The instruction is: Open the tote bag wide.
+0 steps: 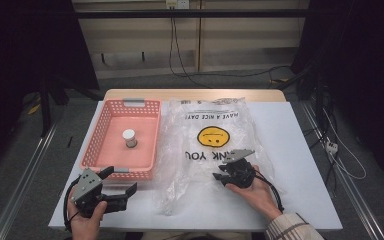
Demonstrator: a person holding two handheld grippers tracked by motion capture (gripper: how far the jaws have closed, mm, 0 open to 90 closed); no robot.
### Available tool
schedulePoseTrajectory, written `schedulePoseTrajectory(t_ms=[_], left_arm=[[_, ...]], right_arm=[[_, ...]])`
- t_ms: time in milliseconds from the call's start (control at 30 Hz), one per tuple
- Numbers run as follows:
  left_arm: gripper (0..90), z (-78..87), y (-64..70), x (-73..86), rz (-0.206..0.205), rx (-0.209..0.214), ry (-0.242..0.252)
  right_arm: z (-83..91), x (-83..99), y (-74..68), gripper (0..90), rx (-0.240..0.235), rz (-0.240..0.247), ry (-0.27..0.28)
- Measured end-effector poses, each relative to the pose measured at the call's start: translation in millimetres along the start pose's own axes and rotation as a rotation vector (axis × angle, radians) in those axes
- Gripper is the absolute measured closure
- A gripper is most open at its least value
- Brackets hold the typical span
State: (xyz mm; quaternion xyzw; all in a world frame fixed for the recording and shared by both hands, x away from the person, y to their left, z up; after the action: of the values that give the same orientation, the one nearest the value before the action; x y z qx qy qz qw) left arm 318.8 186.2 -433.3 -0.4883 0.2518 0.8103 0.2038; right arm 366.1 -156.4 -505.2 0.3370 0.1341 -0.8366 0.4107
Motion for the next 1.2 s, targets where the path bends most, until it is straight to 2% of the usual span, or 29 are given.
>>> schedulePoseTrajectory(t_ms=[233, 267, 400, 500, 733, 800, 900, 1067, 1200], left_arm=[[5.7, -0.6, 0.0, 0.2, -0.008, -0.002, -0.003], [5.7, -0.5, -0.4, 0.1, -0.007, -0.005, -0.002], [5.7, -0.6, -1.5, 0.0, -0.006, -0.003, -0.004], [5.7, -0.6, -2.0, 0.3, -0.001, -0.005, -0.005], [5.7, -0.5, -1.7, 0.3, 0.003, -0.002, -0.003], [5.7, -0.4, -1.8, 0.3, 0.004, -0.003, -0.003], [5.7, -0.1, -2.3, 0.0, 0.003, -0.002, -0.001], [5.7, 0.0, -2.0, 0.1, 0.003, 0.000, -0.002], [5.7, -0.8, -2.2, 0.2, 0.002, -0.003, -0.005]], right_arm=[[-0.4, -0.9, 2.3, 80.2, 0.012, -0.016, -0.004], [-0.3, -0.7, 4.2, 86.0, 0.010, -0.033, -0.003], [0.8, -0.7, 7.1, 89.6, 0.003, -0.053, 0.004], [3.5, -2.3, 7.6, 90.0, 0.000, -0.062, 0.014], [16.3, -14.6, 11.3, 90.0, -0.017, -0.097, 0.096], [18.1, -16.8, 11.1, 90.0, -0.017, -0.098, 0.106], [28.6, -27.7, 12.6, 90.0, -0.019, -0.097, 0.157], [39.4, -40.4, 18.3, 90.0, -0.008, -0.095, 0.211], [42.5, -47.8, 20.0, 90.0, -0.004, -0.094, 0.239]])
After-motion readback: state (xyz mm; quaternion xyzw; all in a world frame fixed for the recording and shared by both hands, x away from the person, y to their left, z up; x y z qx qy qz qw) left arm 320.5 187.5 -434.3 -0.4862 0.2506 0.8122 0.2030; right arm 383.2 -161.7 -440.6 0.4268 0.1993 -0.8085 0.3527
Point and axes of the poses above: each handheld gripper's, and its own axes: z roughly backward along the jaws, x roughly out of its underside, y roughly to its right, the point moved 6 cm from there along -z, roughly forward along the jaws, and after that the axes turned 8 degrees about z, right-handed, at the moved point
